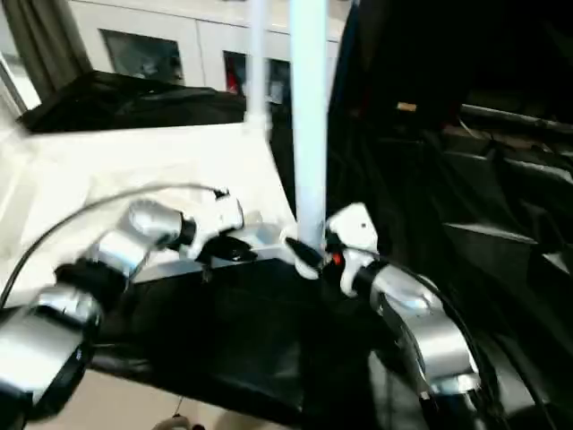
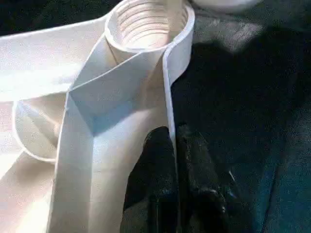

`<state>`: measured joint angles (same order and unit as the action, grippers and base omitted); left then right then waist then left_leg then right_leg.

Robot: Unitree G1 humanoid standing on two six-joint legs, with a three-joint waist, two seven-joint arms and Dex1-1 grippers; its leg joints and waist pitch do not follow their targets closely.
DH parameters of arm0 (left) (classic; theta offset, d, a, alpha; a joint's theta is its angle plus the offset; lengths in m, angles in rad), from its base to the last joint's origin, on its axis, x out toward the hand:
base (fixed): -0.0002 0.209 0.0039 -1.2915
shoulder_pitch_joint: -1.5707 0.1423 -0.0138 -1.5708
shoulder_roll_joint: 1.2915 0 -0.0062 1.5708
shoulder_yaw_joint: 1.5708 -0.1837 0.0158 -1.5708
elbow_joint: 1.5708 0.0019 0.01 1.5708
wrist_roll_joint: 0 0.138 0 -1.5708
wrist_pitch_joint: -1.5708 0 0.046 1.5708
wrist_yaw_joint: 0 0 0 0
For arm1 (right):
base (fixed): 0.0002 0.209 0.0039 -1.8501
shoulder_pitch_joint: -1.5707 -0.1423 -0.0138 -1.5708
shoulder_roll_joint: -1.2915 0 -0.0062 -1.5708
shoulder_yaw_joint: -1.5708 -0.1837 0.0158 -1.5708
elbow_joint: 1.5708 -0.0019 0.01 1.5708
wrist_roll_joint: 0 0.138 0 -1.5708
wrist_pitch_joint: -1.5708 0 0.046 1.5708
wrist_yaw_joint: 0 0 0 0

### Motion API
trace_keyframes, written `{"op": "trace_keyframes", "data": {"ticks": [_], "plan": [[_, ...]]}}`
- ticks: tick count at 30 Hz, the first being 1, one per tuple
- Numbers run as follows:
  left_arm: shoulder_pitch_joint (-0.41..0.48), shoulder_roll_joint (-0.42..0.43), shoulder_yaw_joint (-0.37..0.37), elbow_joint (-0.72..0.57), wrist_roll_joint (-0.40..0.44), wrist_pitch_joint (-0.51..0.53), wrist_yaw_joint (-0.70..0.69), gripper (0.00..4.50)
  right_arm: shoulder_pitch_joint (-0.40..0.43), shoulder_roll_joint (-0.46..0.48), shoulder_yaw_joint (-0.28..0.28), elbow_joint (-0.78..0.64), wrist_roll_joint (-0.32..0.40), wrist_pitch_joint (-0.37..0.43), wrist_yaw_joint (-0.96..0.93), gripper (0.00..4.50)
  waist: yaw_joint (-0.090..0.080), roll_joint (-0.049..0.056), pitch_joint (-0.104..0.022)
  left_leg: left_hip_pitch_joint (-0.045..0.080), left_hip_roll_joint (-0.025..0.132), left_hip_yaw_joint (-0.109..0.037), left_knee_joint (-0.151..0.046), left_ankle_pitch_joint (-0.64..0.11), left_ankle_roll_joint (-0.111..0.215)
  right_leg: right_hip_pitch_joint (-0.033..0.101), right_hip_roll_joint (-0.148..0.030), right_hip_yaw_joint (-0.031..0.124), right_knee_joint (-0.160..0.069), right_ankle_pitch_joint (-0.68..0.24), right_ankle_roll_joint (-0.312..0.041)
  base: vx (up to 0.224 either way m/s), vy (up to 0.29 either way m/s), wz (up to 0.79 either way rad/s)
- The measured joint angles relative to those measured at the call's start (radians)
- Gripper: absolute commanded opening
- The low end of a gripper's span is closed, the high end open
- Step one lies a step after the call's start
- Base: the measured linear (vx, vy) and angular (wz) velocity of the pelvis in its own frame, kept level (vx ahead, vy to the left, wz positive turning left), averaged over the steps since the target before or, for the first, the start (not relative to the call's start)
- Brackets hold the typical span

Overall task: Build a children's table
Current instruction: Rotate table base, then insert table leg to table base

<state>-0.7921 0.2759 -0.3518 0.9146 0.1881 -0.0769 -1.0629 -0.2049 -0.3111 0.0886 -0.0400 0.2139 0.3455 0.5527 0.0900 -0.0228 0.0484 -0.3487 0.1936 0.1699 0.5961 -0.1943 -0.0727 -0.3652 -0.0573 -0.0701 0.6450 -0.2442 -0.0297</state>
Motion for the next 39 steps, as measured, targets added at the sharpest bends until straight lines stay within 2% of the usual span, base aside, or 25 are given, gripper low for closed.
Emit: {"op": "trace_keyframes", "data": {"ticks": [7,9,13,17,24,39], "plan": [[0.071,0.048,-0.011,-0.088,0.014,-0.08,0.025,0.0,-0.016,0.022,-0.03,0.023,0.02,0.0,-0.016,1.91,-0.007,0.0,-0.001,0.0,0.0,0.0,0.0,0.001,-0.002,0.0,0.0,0.002,0.001,0.001,0.002,0.0,0.0,0.0],[0.084,0.055,-0.01,-0.104,0.006,-0.098,0.002,0.0,-0.034,0.035,-0.043,0.034,0.032,0.001,-0.02,1.91,-0.004,0.0,-0.001,0.0,0.0,0.0,-0.001,0.001,-0.002,-0.001,0.0,0.002,0.0,0.001,0.003,0.0,0.0,0.0],[0.09,0.049,-0.003,-0.115,-0.019,-0.094,-0.051,0.0,-0.068,0.072,-0.036,0.076,0.053,0.002,-0.012,1.91,0.002,0.001,-0.002,-0.002,-0.001,0.001,-0.001,0.001,-0.002,-0.004,0.0,0.002,0.0,0.001,0.003,0.0,0.0,0.0],[0.103,0.053,-0.001,-0.141,-0.036,-0.07,-0.091,0.0,-0.103,0.088,-0.023,0.14,0.052,0.001,-0.002,1.91,0.0,0.001,-0.002,-0.002,-0.001,0.002,-0.001,0.001,-0.002,-0.004,-0.001,0.003,-0.001,0.001,0.003,0.0,0.0,0.0],[0.107,0.051,0.003,-0.156,-0.039,-0.052,-0.095,0.0,-0.166,0.103,0.004,0.243,0.035,-0.002,0.019,1.91,-0.001,-0.006,-0.002,-0.002,-0.001,0.003,-0.001,0.001,-0.001,-0.004,-0.002,0.003,-0.001,0.0,0.004,0.0,0.0,0.0],[0.111,0.052,0.024,-0.171,-0.056,-0.009,-0.12,0.0,-0.203,0.102,0.007,0.27,0.032,0.019,0.046,1.91,-0.003,-0.007,-0.002,-0.001,-0.001,0.003,-0.005,0.001,-0.002,-0.004,-0.002,0.003,-0.003,0.0,0.005,0.0,0.0,0.0]]}}
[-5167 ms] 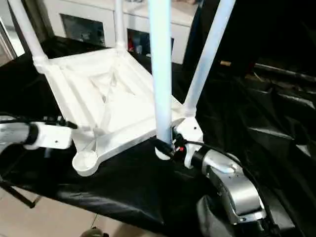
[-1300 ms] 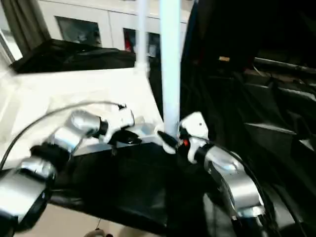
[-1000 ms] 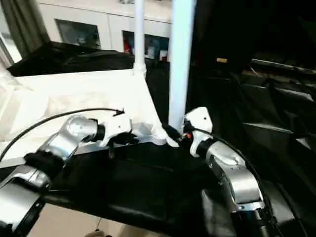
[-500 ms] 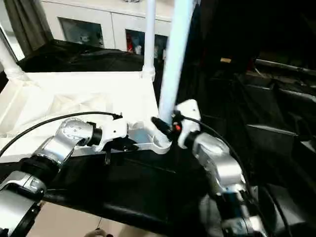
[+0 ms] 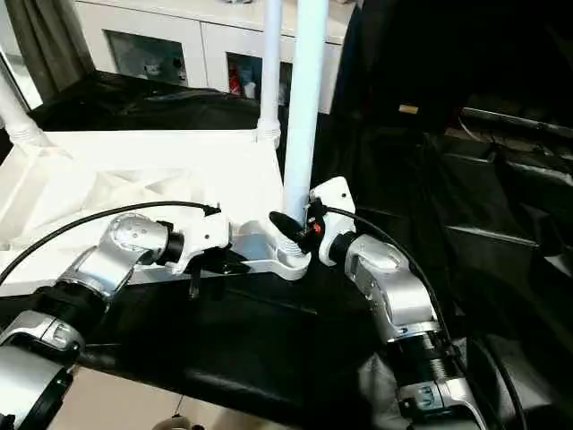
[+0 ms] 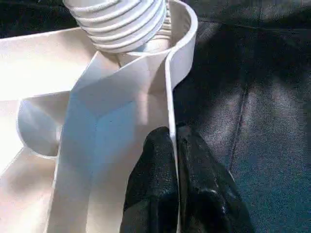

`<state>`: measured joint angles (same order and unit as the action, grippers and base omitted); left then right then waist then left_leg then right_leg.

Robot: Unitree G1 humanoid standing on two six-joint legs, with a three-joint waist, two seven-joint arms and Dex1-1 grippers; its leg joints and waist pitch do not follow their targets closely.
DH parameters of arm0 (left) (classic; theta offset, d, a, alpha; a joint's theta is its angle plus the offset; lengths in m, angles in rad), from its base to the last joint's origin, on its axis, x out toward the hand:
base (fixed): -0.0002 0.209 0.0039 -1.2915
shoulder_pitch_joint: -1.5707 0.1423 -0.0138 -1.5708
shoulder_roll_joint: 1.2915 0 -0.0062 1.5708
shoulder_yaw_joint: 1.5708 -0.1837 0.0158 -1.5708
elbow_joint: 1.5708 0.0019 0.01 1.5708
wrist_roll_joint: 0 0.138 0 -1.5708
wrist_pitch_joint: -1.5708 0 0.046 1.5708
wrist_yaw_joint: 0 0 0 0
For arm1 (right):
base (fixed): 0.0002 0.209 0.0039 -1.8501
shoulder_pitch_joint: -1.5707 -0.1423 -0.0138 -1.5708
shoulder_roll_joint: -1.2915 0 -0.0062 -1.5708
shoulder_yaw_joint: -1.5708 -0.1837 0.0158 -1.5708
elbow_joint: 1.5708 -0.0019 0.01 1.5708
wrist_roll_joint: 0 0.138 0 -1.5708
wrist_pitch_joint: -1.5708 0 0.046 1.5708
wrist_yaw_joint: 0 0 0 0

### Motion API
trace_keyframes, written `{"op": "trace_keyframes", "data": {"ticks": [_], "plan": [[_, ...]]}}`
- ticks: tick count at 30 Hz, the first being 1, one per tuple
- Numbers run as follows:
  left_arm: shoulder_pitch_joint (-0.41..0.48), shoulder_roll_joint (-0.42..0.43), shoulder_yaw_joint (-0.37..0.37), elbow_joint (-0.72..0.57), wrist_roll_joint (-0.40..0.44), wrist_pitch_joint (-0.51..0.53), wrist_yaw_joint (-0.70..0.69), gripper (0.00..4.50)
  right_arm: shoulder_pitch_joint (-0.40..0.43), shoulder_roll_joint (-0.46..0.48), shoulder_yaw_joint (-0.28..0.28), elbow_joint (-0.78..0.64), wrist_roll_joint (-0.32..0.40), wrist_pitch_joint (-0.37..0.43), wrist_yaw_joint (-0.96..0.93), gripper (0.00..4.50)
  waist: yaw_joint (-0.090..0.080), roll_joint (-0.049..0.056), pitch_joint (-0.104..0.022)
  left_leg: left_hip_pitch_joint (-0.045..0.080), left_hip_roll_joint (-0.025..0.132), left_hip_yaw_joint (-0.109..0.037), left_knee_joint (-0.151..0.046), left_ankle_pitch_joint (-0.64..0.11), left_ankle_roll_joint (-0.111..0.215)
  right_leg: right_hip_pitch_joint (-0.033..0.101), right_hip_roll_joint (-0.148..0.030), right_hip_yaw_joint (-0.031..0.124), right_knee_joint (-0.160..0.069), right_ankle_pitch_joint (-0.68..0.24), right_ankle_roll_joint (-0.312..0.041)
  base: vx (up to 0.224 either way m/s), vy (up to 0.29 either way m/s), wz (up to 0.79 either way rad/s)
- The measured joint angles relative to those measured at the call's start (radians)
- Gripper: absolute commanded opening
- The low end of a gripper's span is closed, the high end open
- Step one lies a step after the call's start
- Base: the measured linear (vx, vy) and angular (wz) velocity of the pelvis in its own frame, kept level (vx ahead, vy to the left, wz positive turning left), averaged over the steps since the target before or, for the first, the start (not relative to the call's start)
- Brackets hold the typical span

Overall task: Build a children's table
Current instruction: Insert table leg to table base

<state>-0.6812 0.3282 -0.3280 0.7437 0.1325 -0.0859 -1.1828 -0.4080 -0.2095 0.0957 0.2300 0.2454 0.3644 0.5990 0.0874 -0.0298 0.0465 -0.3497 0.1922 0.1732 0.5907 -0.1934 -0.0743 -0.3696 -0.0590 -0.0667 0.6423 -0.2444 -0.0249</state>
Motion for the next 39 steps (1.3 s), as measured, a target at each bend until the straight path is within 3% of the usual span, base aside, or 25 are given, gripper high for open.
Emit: {"op": "trace_keyframes", "data": {"ticks": [9,39], "plan": [[0.004,0.002,0.012,0.0,-0.018,0.001,-0.016,0.0,0.045,-0.028,0.011,-0.102,0.037,0.077,0.044,1.91,0.0,0.001,0.0,0.0,0.0,0.001,-0.002,0.0,0.0,-0.001,0.0,0.0,-0.002,0.0,0.0,0.0,0.0,0.0],[0.019,0.008,0.044,-0.008,-0.041,0.004,-0.049,0.0,0.044,-0.032,0.01,-0.102,0.031,0.104,0.039,1.91,-0.001,0.002,0.001,-0.002,0.0,0.002,-0.005,0.0,0.0,-0.004,0.0,0.001,-0.003,0.0,0.0,0.0,0.0,0.0]]}}
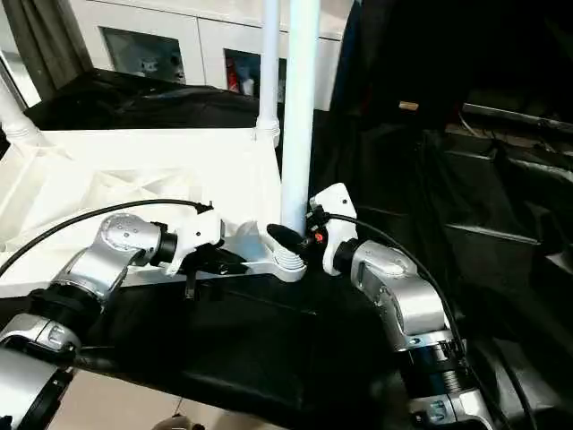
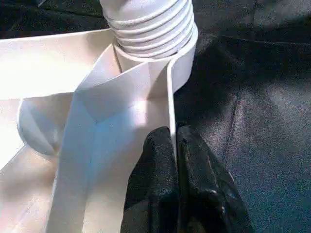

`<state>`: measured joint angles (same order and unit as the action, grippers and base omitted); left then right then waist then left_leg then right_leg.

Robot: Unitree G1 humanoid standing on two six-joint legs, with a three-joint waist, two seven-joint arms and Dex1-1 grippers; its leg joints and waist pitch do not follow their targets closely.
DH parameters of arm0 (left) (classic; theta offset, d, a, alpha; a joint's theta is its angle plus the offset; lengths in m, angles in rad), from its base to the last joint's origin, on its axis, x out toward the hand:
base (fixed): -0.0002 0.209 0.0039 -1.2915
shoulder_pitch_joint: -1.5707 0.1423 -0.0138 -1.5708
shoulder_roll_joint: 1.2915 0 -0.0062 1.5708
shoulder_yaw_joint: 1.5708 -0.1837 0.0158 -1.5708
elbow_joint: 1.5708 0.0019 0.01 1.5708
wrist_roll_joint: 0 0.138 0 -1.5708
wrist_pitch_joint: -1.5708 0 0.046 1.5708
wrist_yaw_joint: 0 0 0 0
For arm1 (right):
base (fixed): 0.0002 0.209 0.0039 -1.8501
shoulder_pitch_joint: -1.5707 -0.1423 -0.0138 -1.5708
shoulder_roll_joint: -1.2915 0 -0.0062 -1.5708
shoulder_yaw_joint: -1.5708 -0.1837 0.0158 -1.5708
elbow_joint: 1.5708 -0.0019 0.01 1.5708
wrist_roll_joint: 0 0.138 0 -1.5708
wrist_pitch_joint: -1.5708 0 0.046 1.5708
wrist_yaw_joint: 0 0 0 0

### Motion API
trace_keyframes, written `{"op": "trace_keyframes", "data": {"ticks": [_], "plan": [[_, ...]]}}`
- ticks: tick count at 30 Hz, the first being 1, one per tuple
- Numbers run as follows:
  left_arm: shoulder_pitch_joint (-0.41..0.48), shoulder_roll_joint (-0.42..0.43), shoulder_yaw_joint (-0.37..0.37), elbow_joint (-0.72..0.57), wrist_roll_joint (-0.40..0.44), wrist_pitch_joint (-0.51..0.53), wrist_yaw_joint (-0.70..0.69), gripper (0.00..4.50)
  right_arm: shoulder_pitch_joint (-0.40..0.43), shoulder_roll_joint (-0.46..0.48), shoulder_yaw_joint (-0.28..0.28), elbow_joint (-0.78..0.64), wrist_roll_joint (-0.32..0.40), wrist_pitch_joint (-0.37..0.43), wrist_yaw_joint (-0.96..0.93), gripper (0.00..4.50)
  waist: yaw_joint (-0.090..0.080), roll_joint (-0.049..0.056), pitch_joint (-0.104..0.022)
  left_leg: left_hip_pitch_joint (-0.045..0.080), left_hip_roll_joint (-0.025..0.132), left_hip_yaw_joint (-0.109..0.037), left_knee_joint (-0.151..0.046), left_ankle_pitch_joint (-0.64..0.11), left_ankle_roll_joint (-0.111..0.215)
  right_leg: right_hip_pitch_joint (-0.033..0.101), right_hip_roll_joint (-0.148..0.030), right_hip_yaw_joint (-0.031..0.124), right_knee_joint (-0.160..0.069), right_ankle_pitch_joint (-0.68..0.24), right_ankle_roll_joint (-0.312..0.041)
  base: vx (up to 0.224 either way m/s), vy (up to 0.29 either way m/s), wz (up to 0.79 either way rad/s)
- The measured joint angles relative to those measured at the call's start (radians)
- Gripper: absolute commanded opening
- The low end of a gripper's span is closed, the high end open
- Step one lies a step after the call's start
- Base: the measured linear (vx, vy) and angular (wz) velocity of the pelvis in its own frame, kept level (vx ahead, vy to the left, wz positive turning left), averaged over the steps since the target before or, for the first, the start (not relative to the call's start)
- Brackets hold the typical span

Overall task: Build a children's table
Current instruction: Insert table leg to table base

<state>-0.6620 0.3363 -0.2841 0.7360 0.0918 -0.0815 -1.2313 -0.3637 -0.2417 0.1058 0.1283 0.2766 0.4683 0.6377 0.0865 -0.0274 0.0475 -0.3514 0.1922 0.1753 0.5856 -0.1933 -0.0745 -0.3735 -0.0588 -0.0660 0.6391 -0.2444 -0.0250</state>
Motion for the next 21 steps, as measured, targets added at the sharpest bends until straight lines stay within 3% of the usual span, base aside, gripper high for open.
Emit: {"op": "trace_keyframes", "data": {"ticks": [9,21], "plan": [[0.016,0.007,0.004,-0.024,0.0,0.008,0.003,0.0,0.0,0.016,-0.015,0.025,0.012,-0.012,0.0,1.91,-0.005,0.0,0.0,0.0,0.0,0.001,0.0,0.0,0.0,0.0,0.0,0.0,0.0,0.0,0.0,0.0,0.0,0.0],[0.015,0.002,0.001,-0.016,0.004,-0.004,0.017,0.0,0.065,0.109,-0.144,0.115,0.132,-0.116,-0.012,1.9,-0.003,0.003,-0.002,0.001,0.0,0.001,0.0,0.0,0.0,0.001,0.0,0.001,0.0,0.0,0.0,0.0,0.0,0.0]]}}
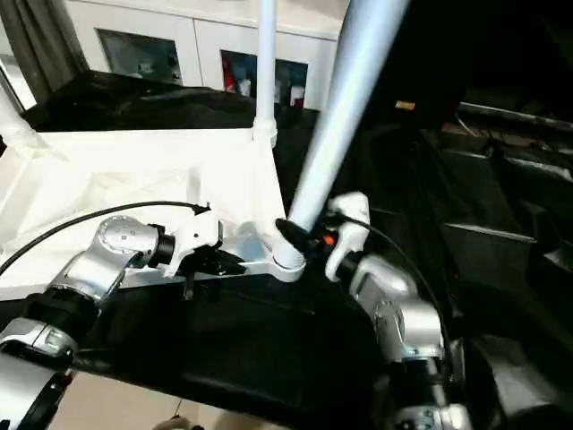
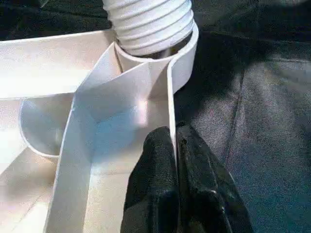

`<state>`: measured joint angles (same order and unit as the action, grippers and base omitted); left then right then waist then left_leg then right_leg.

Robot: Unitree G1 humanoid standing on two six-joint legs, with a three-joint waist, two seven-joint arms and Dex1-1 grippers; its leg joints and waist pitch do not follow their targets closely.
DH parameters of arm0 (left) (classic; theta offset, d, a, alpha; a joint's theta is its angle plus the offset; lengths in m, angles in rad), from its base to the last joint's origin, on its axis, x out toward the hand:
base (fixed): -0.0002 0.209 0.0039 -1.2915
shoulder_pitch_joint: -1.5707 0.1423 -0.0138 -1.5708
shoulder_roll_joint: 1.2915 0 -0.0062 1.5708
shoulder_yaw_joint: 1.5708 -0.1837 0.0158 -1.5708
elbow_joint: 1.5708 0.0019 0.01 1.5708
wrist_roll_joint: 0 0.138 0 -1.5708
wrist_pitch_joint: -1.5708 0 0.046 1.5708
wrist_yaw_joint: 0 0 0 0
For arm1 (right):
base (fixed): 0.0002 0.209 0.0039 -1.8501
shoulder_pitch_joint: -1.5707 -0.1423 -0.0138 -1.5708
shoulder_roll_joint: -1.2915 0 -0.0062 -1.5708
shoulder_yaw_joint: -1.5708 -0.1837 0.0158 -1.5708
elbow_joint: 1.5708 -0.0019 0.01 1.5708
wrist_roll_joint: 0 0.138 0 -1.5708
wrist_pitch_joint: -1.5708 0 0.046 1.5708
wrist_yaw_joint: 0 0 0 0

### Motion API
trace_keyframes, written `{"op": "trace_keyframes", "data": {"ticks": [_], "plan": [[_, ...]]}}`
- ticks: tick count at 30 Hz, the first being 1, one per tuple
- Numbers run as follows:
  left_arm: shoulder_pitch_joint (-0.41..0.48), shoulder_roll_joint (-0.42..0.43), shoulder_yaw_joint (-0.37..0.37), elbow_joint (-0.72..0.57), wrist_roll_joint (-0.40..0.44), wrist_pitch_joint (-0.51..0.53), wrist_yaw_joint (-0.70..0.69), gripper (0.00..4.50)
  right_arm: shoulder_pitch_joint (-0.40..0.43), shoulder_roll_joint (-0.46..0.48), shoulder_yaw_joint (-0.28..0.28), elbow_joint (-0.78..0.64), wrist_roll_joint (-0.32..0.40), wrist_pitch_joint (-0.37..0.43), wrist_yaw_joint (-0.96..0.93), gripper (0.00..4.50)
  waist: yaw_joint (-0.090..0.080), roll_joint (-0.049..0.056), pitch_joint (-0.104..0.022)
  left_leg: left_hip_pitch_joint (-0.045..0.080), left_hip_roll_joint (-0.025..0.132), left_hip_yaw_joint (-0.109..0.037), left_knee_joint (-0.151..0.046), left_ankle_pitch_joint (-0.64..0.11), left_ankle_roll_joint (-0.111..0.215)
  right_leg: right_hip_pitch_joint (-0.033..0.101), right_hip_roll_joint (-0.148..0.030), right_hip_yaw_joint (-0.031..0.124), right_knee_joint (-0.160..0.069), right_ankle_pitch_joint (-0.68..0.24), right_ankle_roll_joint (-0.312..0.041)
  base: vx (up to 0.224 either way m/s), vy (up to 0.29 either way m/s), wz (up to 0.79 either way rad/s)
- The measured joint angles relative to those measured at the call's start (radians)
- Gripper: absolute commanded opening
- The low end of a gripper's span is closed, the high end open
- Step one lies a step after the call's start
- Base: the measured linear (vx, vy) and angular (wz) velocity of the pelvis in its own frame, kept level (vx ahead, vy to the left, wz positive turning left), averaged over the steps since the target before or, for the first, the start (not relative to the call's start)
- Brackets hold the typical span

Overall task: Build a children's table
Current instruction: Insert table leg to table base

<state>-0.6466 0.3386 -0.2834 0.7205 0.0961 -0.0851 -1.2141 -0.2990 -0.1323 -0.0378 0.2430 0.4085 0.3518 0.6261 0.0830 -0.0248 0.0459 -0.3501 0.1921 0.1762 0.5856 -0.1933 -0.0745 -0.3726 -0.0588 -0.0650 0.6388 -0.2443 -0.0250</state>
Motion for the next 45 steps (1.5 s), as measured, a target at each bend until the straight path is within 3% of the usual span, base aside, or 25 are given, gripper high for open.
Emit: {"op": "trace_keyframes", "data": {"ticks": [4,10,19,24,30,35,45], "plan": [[-0.002,-0.006,0.0,0.004,0.007,-0.007,0.007,0.0,0.035,0.021,-0.015,0.03,0.012,-0.107,0.018,1.9,0.001,0.001,-0.001,0.0,0.0,0.0,0.0,0.0,0.0,0.0,0.0,0.0,0.0,0.0,0.0,0.0,0.0,0.0],[-0.009,-0.011,-0.003,0.021,0.012,-0.015,0.019,0.0,0.079,0.02,0.018,0.055,-0.045,-0.28,0.037,1.9,0.006,0.004,-0.002,0.0,0.0,0.0,0.0,0.0,0.0,0.001,0.0,0.0,-0.002,0.0,0.0,0.0,0.0,0.0],[-0.012,-0.012,-0.005,0.035,0.014,-0.028,0.021,0.0,0.065,-0.032,0.091,0.086,-0.144,-0.418,0.066,1.9,0.005,0.006,-0.003,0.0,0.0,0.0,0.0,0.0,0.0,0.003,0.0,0.0,-0.003,0.0,0.0,0.0,0.0,0.0],[-0.013,-0.007,-0.006,0.041,0.015,-0.034,0.017,0.0,0.018,-0.053,0.116,0.153,-0.175,-0.443,0.117,1.9,0.001,0.003,-0.004,0.001,0.0,0.0,0.0,0.0,0.0,0.006,0.0,0.0,-0.004,0.0,0.0,0.0,0.0,0.0],[-0.012,0.003,-0.006,0.041,0.014,-0.042,0.001,0.0,-0.021,-0.064,0.124,0.205,-0.165,-0.438,0.183,1.9,-0.001,0.0,-0.006,0.0,0.0,0.0,-0.002,0.0,0.0,0.006,0.0,-0.001,-0.006,0.0,0.0,0.0,0.0,0.0],[-0.012,0.013,-0.008,0.046,0.014,-0.043,-0.02,0.0,-0.089,-0.075,0.122,0.314,-0.144,-0.456,0.286,1.9,-0.014,-0.007,-0.011,0.001,0.0,0.0,-0.003,0.0,0.0,0.006,0.0,-0.001,-0.007,0.0,0.0,0.0,0.0,0.0],[-0.005,0.034,-0.011,0.045,-0.002,-0.037,-0.048,0.0,-0.202,-0.078,0.123,0.572,-0.143,-0.626,0.444,1.9,-0.031,-0.015,-0.016,0.001,0.0,0.0,-0.005,-0.001,0.002,0.007,0.0,-0.002,-0.009,0.0,0.0,0.0,0.0,0.0]]}}
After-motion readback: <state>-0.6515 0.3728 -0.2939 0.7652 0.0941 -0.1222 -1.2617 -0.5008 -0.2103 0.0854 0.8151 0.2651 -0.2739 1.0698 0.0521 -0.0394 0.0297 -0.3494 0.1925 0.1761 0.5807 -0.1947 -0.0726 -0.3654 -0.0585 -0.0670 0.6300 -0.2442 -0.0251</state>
